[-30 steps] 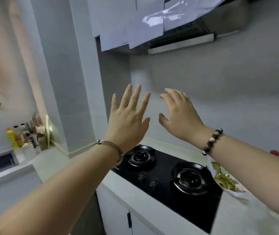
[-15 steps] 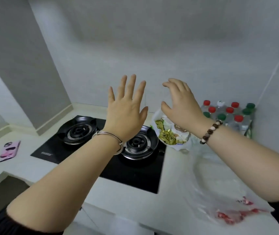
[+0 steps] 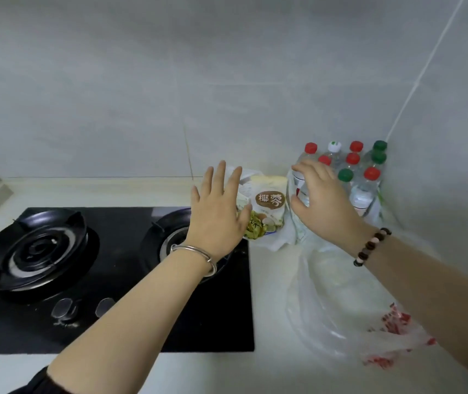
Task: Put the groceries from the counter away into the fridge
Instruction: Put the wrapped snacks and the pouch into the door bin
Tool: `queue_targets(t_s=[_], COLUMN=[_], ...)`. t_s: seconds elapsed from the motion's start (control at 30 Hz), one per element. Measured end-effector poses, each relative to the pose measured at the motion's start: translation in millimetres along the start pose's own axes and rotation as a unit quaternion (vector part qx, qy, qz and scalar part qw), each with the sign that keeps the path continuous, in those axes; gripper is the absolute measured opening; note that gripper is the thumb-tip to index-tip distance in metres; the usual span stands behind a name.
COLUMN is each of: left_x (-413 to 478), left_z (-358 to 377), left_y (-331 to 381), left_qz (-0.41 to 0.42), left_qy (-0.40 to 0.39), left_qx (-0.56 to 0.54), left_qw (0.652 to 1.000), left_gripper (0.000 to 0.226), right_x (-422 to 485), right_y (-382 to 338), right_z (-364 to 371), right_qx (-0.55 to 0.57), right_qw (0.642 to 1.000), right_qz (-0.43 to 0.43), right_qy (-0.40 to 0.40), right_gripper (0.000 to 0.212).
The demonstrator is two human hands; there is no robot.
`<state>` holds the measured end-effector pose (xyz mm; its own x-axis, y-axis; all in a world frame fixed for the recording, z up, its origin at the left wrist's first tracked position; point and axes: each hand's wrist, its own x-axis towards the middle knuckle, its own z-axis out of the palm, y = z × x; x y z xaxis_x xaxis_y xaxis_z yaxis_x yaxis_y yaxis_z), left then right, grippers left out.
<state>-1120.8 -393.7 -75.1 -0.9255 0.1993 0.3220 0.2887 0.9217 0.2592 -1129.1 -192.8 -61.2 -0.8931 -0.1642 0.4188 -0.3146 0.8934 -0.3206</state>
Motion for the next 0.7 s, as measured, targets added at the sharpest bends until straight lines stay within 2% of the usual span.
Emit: queue_targets(t_s=[0.13,0.3,0.43,0.57,0.7], left_x=[7,18,32,52,73], left_z=[35,79,112,135,155], left_y=[-16,-37,-50,-55,-60], left_qz=[-0.002,-0.022,-0.044,-0.026,-0.009], left_qy=[-0.048,-0.086,-0.139,-0.167,-0.221], left_qx=[-0.032,-0.041,-0.065,-0.027,0.04], left_qw=[0.998,0.995,0.987,0.985,0.974], left_gripper=[0.07,0.071,0.063,0.06,0.074], right_x=[-2,-9,-3,8,21], right_y=[11,30,40,46,50], right_z=[26,62,88,110,130], right_qx=[0.022,0.039,0.072,0.098,0.121], right_qw=[0.999,0.994,0.985,0.974,0.966], right_qz=[0.026,0.063,0.091,0.11,0.117], right_qy=[-0.015,-0.077,-0.126,-0.173,-0.194], right_gripper=[0.05,0.054,0.056,0.057,0.056])
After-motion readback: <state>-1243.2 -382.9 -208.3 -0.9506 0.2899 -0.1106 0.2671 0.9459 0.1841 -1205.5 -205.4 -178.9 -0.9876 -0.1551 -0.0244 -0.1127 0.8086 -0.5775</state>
